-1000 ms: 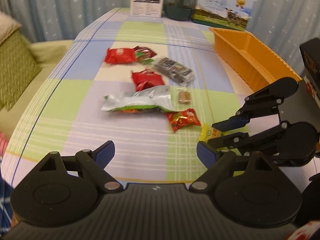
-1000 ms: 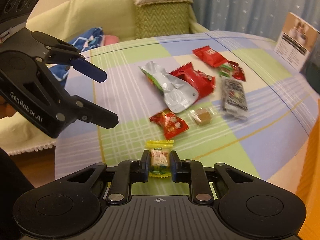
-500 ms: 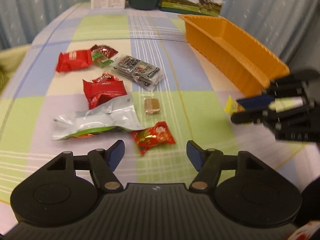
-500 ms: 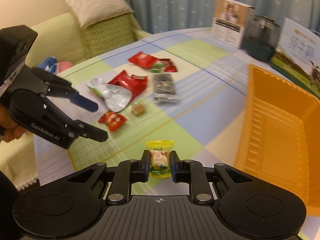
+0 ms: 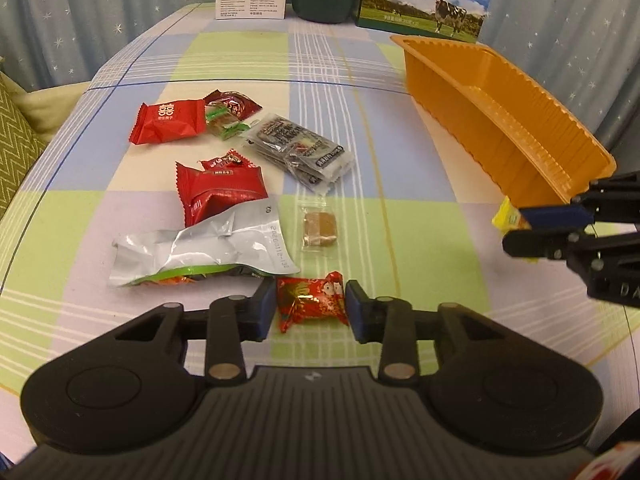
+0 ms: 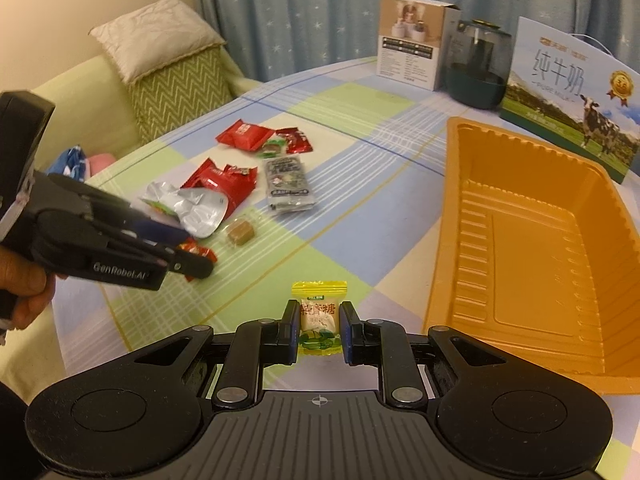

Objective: Organize snacks
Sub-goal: 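Grasp the red wrapped candy with the left tool while the right tool holds its candy, then carry both candies over the orange tray and open both tools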

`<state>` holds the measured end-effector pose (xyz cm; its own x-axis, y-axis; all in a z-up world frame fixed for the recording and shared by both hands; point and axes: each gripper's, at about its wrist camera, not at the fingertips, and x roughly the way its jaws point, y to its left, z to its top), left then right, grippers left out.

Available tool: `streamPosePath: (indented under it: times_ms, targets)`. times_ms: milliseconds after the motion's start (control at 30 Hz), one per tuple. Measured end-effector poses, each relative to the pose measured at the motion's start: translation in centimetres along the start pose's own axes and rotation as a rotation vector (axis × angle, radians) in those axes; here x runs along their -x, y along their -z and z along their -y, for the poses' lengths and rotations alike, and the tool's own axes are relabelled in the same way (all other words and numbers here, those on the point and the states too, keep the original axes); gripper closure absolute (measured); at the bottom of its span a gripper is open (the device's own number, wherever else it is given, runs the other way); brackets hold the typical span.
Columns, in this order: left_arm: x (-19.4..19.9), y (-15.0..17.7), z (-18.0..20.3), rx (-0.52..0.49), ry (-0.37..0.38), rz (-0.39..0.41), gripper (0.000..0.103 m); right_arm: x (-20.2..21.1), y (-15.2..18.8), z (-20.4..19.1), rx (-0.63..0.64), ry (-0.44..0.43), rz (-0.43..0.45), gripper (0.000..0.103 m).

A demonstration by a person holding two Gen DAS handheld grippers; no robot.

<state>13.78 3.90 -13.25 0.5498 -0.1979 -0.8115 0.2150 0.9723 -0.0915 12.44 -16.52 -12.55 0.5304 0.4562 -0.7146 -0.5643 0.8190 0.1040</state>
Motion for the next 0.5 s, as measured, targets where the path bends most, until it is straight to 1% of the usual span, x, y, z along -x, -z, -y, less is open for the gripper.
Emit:
streamPosePath:
  times_ms: [133,267,400,500]
  targets:
    - [0.5,0.3,0.4,-0.018,0.008,-0.007,0.073,0.7,0.1,0.3,-0.031,0.011,0.011,0.082]
    - [1.5,0.1,1.1,-0.024,0.021,0.003,0.073,2.0,0.0,0.6,-0.055,0.025,0.035,0.082]
    - [3.0,-1.3,2.4,-0.032,0.044,0.035,0.073,3.8,-0.5,1.4,-0.09,0.055,0.088,0.082]
    - [4.0,-2.9,4.1,-0.048,0.072,0.072,0.073,5.4,-0.9,2.8,-0.13,0.099,0.128,0.082]
